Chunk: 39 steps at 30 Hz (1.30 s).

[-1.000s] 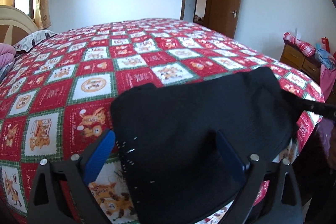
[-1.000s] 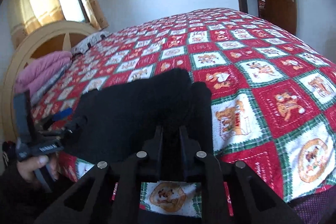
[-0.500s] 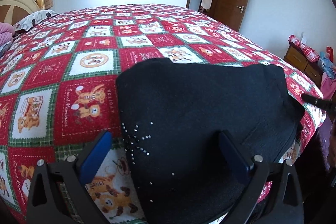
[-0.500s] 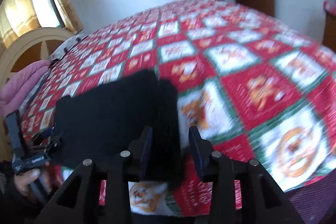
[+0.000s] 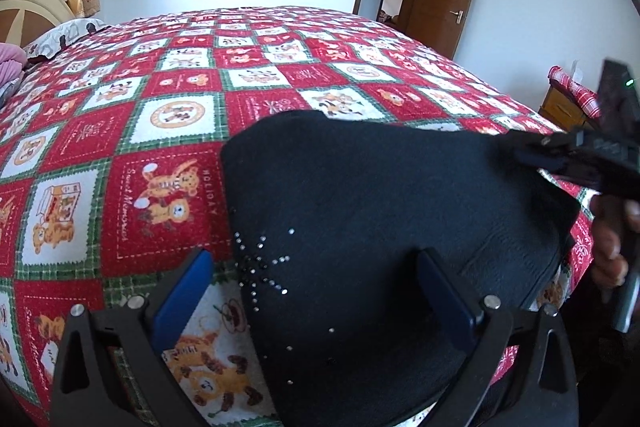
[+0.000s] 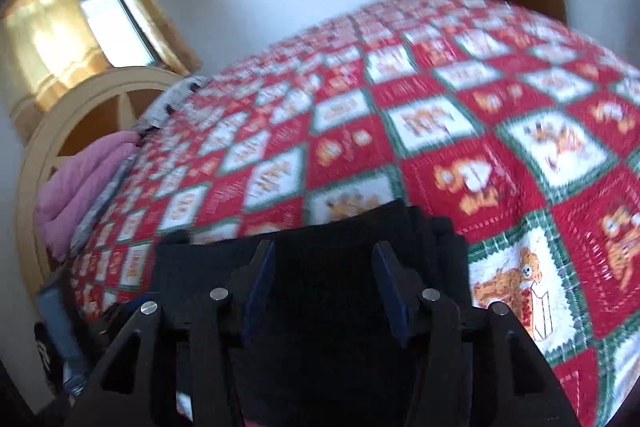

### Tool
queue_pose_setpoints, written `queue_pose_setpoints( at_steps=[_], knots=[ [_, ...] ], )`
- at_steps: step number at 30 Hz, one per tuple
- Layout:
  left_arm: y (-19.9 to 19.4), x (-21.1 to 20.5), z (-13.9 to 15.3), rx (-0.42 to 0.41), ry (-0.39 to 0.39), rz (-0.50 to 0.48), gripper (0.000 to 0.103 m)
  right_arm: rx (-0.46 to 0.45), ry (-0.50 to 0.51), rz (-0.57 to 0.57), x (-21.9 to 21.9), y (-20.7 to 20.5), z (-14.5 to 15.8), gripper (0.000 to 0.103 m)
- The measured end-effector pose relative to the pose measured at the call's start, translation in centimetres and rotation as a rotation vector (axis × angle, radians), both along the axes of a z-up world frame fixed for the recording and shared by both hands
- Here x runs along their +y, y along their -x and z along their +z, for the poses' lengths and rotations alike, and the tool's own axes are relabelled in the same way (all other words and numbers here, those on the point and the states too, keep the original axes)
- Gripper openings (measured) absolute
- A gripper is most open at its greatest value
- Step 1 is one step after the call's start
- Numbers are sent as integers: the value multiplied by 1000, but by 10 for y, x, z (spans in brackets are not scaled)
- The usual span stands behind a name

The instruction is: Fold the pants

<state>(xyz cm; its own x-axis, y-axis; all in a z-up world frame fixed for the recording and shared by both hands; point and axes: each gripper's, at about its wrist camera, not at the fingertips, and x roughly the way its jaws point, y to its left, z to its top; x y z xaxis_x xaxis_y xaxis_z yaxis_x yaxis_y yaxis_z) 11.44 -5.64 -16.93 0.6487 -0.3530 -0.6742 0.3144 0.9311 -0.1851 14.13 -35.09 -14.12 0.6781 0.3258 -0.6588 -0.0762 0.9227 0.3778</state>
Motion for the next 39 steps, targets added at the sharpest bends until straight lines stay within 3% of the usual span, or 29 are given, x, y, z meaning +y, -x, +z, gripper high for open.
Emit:
queue_pose_setpoints(
  at_steps=[3, 9, 14, 23, 33, 39],
  knots=[
    [0, 0, -1, 2, 4, -2, 103, 4, -46, 23, -11, -2, -11, 52],
    [1, 2, 3, -6, -10, -3, 103, -19, -84, 28, -21, 8, -4, 52],
    [0, 7, 0, 4, 13, -6, 103, -46, 39, -62, -35, 27, 6, 63],
    [-2, 13, -5, -11, 65, -12, 103, 12, 18, -112, -72, 44, -15, 63],
    [-3, 16, -6, -11, 80, -17, 103, 12, 27, -65, -56, 46, -22, 63],
    [-2, 27, -3, -5, 99, 39, 103, 53, 57, -27, -38, 51, -21, 60]
  ],
)
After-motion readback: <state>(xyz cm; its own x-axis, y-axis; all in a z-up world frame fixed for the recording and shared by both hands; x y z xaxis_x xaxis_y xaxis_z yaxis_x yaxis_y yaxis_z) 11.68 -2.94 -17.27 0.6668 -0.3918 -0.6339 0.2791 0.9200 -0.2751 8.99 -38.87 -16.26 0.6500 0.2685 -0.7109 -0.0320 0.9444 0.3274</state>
